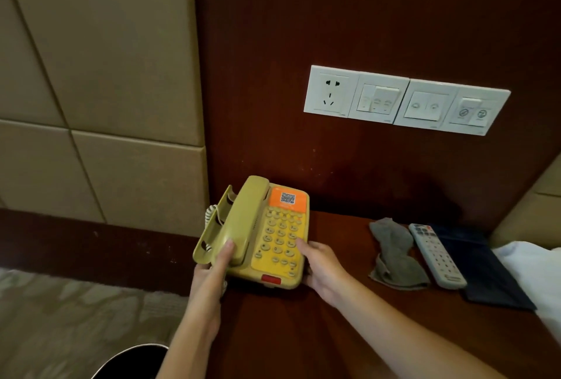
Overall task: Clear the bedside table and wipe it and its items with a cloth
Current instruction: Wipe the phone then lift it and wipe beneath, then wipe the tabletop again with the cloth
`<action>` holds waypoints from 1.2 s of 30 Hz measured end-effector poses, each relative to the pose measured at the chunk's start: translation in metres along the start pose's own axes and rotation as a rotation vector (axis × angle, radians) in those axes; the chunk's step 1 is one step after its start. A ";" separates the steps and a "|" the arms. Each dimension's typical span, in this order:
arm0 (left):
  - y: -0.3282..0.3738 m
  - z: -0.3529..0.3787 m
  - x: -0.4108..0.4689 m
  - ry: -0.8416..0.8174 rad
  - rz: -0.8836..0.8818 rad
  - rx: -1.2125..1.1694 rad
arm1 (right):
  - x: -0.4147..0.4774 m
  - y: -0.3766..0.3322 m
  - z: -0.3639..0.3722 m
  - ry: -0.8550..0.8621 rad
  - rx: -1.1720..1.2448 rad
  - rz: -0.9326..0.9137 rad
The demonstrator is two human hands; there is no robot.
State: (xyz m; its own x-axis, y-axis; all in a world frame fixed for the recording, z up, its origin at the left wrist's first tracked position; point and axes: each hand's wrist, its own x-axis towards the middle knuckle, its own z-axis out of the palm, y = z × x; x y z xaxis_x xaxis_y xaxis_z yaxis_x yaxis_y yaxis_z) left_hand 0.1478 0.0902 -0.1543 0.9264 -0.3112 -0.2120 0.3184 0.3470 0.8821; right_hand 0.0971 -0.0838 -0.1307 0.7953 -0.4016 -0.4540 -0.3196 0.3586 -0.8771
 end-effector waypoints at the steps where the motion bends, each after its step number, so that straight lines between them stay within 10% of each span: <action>1: -0.001 0.001 0.001 -0.028 -0.003 0.031 | 0.001 -0.001 -0.004 0.007 0.007 -0.002; 17: -0.005 0.014 0.017 0.037 -0.042 0.532 | 0.008 -0.021 -0.037 0.136 -0.200 -0.047; 25: 0.000 0.012 0.020 0.011 -0.070 0.670 | 0.010 -0.023 -0.043 0.241 -0.759 -0.160; 30: 0.009 0.014 0.019 0.060 -0.107 0.886 | 0.001 -0.035 -0.082 0.343 -1.478 -0.659; 33: 0.015 0.038 0.012 0.282 0.151 1.025 | -0.003 -0.036 -0.119 0.377 -1.736 -0.687; 36: 0.019 0.078 0.003 0.240 0.450 1.061 | -0.008 -0.022 -0.147 0.326 -1.842 -0.287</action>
State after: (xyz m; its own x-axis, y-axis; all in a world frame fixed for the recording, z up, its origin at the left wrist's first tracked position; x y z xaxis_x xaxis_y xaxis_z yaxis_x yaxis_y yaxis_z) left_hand 0.1405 0.0267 -0.1049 0.9628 -0.1347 0.2344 -0.2690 -0.5623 0.7820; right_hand 0.0222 -0.2126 -0.1306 0.8725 -0.4786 -0.0978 -0.4659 -0.8755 0.1282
